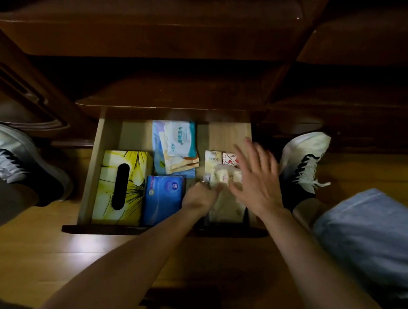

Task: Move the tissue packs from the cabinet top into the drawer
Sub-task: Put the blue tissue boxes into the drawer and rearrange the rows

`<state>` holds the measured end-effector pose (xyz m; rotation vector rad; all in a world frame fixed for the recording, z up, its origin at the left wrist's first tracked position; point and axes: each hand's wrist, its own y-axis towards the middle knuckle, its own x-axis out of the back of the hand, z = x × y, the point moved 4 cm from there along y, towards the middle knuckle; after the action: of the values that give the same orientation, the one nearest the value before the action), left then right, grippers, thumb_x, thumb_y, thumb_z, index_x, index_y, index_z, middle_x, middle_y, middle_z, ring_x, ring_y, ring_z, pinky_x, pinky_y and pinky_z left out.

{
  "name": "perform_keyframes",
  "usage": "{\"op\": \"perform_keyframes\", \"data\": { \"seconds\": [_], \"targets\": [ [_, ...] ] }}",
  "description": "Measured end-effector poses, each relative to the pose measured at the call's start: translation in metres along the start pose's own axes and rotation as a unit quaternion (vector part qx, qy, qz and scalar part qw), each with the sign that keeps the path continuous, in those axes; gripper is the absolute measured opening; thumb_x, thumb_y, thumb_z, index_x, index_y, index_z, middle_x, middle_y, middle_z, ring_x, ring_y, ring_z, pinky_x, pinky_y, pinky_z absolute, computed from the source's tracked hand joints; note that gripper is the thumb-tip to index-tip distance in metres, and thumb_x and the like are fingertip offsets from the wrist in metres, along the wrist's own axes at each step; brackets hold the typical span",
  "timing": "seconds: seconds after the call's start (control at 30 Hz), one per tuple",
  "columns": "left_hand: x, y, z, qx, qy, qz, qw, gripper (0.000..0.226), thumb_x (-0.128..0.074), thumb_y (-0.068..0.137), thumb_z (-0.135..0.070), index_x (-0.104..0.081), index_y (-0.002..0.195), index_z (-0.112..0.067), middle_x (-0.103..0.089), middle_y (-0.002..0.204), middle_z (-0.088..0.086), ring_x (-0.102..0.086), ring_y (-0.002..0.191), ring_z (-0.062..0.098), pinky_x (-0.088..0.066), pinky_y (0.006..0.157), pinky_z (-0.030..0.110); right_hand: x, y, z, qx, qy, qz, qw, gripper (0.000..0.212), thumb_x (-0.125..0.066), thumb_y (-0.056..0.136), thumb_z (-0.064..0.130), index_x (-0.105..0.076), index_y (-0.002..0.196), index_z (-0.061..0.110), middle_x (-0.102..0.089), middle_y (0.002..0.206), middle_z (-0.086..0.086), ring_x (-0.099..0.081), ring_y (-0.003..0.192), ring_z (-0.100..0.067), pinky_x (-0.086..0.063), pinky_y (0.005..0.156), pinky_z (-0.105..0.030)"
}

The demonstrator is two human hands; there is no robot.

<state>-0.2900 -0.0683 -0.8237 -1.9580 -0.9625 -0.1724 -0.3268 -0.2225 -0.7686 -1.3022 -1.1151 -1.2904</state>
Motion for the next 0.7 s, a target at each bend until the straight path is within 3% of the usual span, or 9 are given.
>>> {"op": "perform_keyframes", "data": {
  "seconds": [0.07,0.1,0.17,0.27,0.33,0.43,0.53,0.63,0.7],
  "targets": [
    [0.003,0.001,0.004,0.007,-0.027,0.030,0.999,0.056,-0.042,0.098,-0.056,-0.059,0.130,-0.014,-0.061,0.129,0.010,-0.057,0.119,0.029,-0.044,0.105,0.044,-0.005,0.008,0.019,0.090,-0.065,0.067,0.992,0.084,-0.070,0.080,0.047,-0.037,0.153,0.022,-0.036,0.160,-0.009,-0.022,0.152,-0.030,0.001,0.123,-0.056],
    [0.004,0.001,0.005,0.009,-0.059,0.043,0.997,0.053,-0.044,0.099,-0.050,-0.055,0.136,-0.014,-0.057,0.137,0.012,-0.053,0.125,0.030,-0.039,0.110,0.047,-0.010,0.013,0.027,0.105,-0.083,0.115,0.984,0.074,-0.069,0.081,0.040,-0.043,0.149,0.023,-0.049,0.151,-0.007,-0.027,0.150,-0.028,0.011,0.121,-0.057],
    [0.002,-0.002,0.008,0.027,-0.139,0.069,0.987,0.047,-0.049,0.099,-0.038,-0.050,0.139,-0.012,-0.052,0.143,0.014,-0.052,0.127,0.031,-0.039,0.111,0.048,-0.013,0.021,0.035,0.086,-0.102,0.183,0.974,0.056,-0.061,0.086,0.028,-0.051,0.141,0.023,-0.064,0.134,-0.004,-0.037,0.144,-0.028,0.021,0.118,-0.057],
    [0.000,-0.008,0.008,0.016,-0.146,0.096,0.984,0.040,-0.050,0.101,-0.027,-0.054,0.136,-0.009,-0.052,0.141,0.014,-0.055,0.124,0.030,-0.043,0.109,0.046,-0.010,0.026,0.042,0.075,-0.138,0.222,0.962,0.050,-0.050,0.092,0.020,-0.050,0.142,0.022,-0.066,0.130,-0.004,-0.045,0.137,-0.027,0.018,0.119,-0.058],
    [0.003,-0.010,0.010,0.007,-0.149,0.094,0.984,0.036,-0.051,0.101,-0.024,-0.055,0.133,-0.010,-0.059,0.133,0.014,-0.063,0.112,0.028,-0.052,0.098,0.041,-0.008,0.026,0.045,0.058,-0.138,0.255,0.955,0.054,-0.045,0.094,0.017,-0.043,0.147,0.021,-0.061,0.137,-0.006,-0.045,0.138,-0.026,0.019,0.119,-0.057],
    [0.021,-0.017,0.009,-0.034,-0.174,0.087,0.980,0.021,-0.054,0.101,-0.025,-0.058,0.121,-0.019,-0.067,0.118,0.004,-0.067,0.096,0.017,-0.052,0.068,0.014,-0.007,0.022,0.048,0.039,-0.139,0.314,0.938,0.077,-0.050,0.090,0.017,-0.016,0.159,0.016,-0.033,0.161,-0.015,-0.022,0.153,-0.029,0.020,0.117,-0.058],
    [0.057,-0.031,0.007,-0.079,-0.159,0.059,0.982,0.012,-0.057,0.099,-0.024,-0.060,0.109,-0.031,-0.064,0.105,-0.010,-0.062,0.110,0.019,-0.046,0.071,0.014,0.005,0.018,0.051,0.018,-0.134,0.350,0.927,0.094,-0.050,0.090,0.027,0.012,0.161,0.013,0.006,0.169,-0.016,0.009,0.156,-0.031,0.022,0.117,-0.058],
    [0.112,-0.054,-0.005,-0.146,-0.097,0.005,0.985,0.033,-0.063,0.096,-0.026,-0.060,0.129,-0.020,-0.065,0.122,-0.002,-0.063,0.108,0.017,-0.051,0.084,0.025,0.036,0.024,0.058,0.016,-0.120,0.324,0.938,0.090,-0.047,0.092,0.033,0.008,0.162,0.015,0.008,0.170,-0.012,0.011,0.156,-0.030,0.016,0.120,-0.057],
    [0.157,-0.075,-0.019,-0.185,-0.035,-0.048,0.981,0.036,-0.061,0.097,-0.029,-0.059,0.132,-0.021,-0.068,0.121,0.000,-0.065,0.088,0.012,-0.052,0.072,0.024,0.070,0.030,0.069,0.034,-0.100,0.296,0.949,0.080,-0.048,0.094,0.033,-0.008,0.162,0.018,-0.006,0.169,-0.012,-0.001,0.156,-0.029,0.005,0.123,-0.054]
  ]
}}
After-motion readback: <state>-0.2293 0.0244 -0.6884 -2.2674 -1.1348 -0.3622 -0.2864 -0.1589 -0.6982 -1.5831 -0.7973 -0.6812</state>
